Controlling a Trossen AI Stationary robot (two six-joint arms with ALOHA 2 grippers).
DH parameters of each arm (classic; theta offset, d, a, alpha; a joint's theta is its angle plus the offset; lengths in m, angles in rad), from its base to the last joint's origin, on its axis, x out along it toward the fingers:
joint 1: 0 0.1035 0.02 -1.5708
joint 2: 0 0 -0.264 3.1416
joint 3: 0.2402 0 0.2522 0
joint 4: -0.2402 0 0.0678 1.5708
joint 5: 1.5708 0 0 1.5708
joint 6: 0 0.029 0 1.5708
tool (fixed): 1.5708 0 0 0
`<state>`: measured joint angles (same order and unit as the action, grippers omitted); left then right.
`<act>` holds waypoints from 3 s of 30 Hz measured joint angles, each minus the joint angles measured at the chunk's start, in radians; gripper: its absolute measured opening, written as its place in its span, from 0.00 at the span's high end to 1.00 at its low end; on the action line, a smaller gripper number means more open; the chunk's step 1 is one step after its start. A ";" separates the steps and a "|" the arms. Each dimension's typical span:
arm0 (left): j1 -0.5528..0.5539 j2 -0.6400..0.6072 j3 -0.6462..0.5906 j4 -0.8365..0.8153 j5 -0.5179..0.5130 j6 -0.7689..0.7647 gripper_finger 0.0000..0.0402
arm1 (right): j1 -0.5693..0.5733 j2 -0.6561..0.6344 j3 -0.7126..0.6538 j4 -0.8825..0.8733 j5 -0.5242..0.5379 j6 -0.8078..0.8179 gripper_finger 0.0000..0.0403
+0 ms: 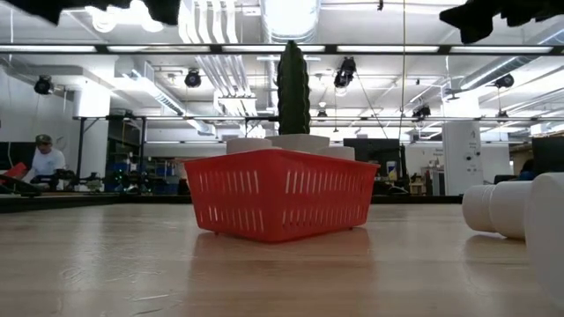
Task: Pick and place pill bottles into a basket
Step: Put the white pill bottle into the red bin
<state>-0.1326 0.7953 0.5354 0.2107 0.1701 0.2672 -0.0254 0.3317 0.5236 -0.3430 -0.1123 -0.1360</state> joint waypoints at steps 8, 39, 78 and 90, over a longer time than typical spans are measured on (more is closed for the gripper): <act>0.000 -0.163 -0.206 0.044 0.000 -0.025 0.39 | 0.002 -0.002 -0.135 0.191 -0.068 0.028 0.28; 0.000 -0.382 -0.527 0.166 0.006 -0.034 0.39 | 0.002 0.054 -0.515 0.809 -0.124 0.257 0.27; 0.000 -0.379 -0.530 0.172 -0.049 -0.078 0.39 | 0.001 0.285 -0.507 1.195 -0.018 0.521 0.25; 0.000 -0.379 -0.530 0.172 -0.049 -0.101 0.39 | 0.002 0.333 -0.378 1.054 0.038 0.491 0.28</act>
<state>-0.1326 0.4164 0.0050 0.3823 0.1213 0.1659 -0.0238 0.6649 0.1456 0.7110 -0.0739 0.3552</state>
